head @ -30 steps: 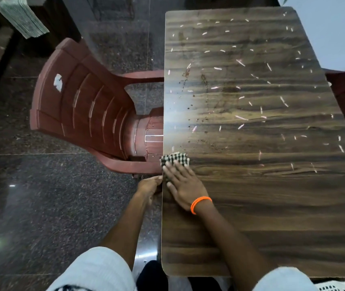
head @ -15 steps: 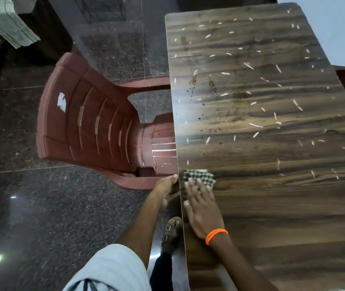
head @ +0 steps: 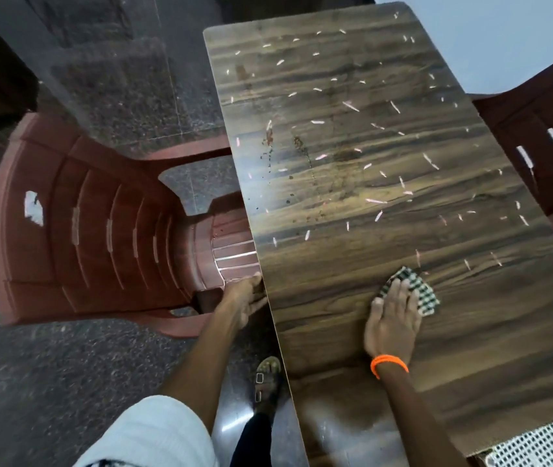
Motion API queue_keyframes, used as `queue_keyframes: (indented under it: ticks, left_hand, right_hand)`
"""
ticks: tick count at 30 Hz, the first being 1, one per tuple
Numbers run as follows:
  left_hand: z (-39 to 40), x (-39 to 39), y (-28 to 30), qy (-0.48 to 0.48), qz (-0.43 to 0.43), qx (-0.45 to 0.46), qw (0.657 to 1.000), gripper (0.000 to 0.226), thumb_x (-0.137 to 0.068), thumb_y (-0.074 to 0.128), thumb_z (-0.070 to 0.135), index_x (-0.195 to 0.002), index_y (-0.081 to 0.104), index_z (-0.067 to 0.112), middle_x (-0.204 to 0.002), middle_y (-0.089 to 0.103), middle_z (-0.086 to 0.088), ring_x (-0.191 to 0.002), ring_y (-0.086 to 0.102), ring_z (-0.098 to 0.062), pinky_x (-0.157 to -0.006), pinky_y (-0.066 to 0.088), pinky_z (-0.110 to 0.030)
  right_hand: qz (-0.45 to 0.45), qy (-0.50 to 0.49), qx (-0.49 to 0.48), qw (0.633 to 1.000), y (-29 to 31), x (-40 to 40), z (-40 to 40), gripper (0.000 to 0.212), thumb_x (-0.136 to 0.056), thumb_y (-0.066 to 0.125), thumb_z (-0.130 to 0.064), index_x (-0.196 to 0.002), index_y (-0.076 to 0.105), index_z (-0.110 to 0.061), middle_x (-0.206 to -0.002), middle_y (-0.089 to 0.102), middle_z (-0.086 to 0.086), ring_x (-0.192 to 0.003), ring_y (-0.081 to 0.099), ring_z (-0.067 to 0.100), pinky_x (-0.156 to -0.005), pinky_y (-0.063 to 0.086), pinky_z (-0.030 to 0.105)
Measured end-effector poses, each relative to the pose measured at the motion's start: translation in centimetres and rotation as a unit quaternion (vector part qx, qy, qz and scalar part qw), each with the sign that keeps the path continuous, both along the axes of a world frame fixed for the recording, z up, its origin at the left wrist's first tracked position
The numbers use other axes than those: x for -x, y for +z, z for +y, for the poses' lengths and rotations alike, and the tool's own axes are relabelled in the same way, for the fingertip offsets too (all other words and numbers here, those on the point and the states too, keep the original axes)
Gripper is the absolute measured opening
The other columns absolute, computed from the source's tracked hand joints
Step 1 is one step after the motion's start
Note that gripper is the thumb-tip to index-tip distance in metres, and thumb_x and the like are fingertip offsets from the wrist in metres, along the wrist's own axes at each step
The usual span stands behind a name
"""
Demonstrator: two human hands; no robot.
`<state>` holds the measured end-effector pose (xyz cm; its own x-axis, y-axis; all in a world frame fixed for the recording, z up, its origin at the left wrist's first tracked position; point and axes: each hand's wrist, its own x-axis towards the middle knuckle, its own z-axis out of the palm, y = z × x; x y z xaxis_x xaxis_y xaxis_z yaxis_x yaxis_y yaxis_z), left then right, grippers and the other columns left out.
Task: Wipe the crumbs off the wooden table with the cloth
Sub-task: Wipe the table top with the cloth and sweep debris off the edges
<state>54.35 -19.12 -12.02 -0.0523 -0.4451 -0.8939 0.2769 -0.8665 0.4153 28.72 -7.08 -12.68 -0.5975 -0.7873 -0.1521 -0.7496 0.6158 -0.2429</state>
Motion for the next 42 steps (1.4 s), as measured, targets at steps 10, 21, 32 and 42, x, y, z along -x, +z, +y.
queue_keyframes:
  ticks: [10, 21, 32, 42]
  left_hand:
    - [-1.4, 0.3, -1.8, 0.011, 0.05, 0.015, 0.999, 0.028, -0.102, 0.052, 0.029, -0.121, 0.067, 0.014, -0.119, 0.068, -0.006, -0.107, 0.064, -0.019, -0.096, 0.053, -0.04]
    - [-3.4, 1.1, -1.8, 0.026, -0.058, 0.031, 0.998, 0.015, -0.101, 0.056, 0.018, -0.089, 0.065, 0.016, -0.098, 0.068, 0.0, -0.099, 0.061, -0.02, -0.057, 0.051, -0.031]
    - [-4.3, 1.4, -2.1, 0.0, -0.101, 0.016, 0.995, 0.009, -0.1, 0.055, 0.013, -0.097, 0.063, 0.015, -0.09, 0.068, -0.008, -0.075, 0.064, -0.022, -0.062, 0.054, -0.036]
    - [-5.6, -2.2, -1.0, -0.103, 0.059, 0.001, 0.993, 0.016, -0.101, 0.05, 0.007, -0.109, 0.063, 0.011, -0.105, 0.067, -0.005, -0.09, 0.063, -0.016, -0.085, 0.058, -0.035]
  right_hand:
    - [-0.048, 0.403, 0.016, 0.914, -0.6, -13.0, -7.5, 0.06, -0.104, 0.029, -0.04, -0.161, 0.016, -0.026, -0.169, 0.009, -0.009, -0.157, 0.001, 0.015, -0.127, 0.013, 0.044]
    - [0.002, -0.105, 0.007, 0.994, -0.2, 3.3, -3.7, 0.066, -0.099, 0.022, -0.039, -0.159, 0.023, -0.011, -0.167, 0.021, 0.008, -0.155, 0.015, 0.03, -0.124, 0.014, 0.052]
    - [-0.036, 0.474, 0.0, 0.88, -0.6, -6.8, -5.6, 0.06, -0.104, 0.029, -0.042, -0.161, 0.014, -0.028, -0.169, 0.01, -0.008, -0.157, 0.001, 0.015, -0.128, 0.006, 0.039]
    - [0.001, -0.052, -0.005, 0.999, -0.1, 1.7, -10.2, 0.075, -0.093, 0.023, -0.04, -0.156, 0.025, 0.001, -0.164, 0.024, 0.019, -0.154, 0.017, 0.036, -0.123, 0.018, 0.054]
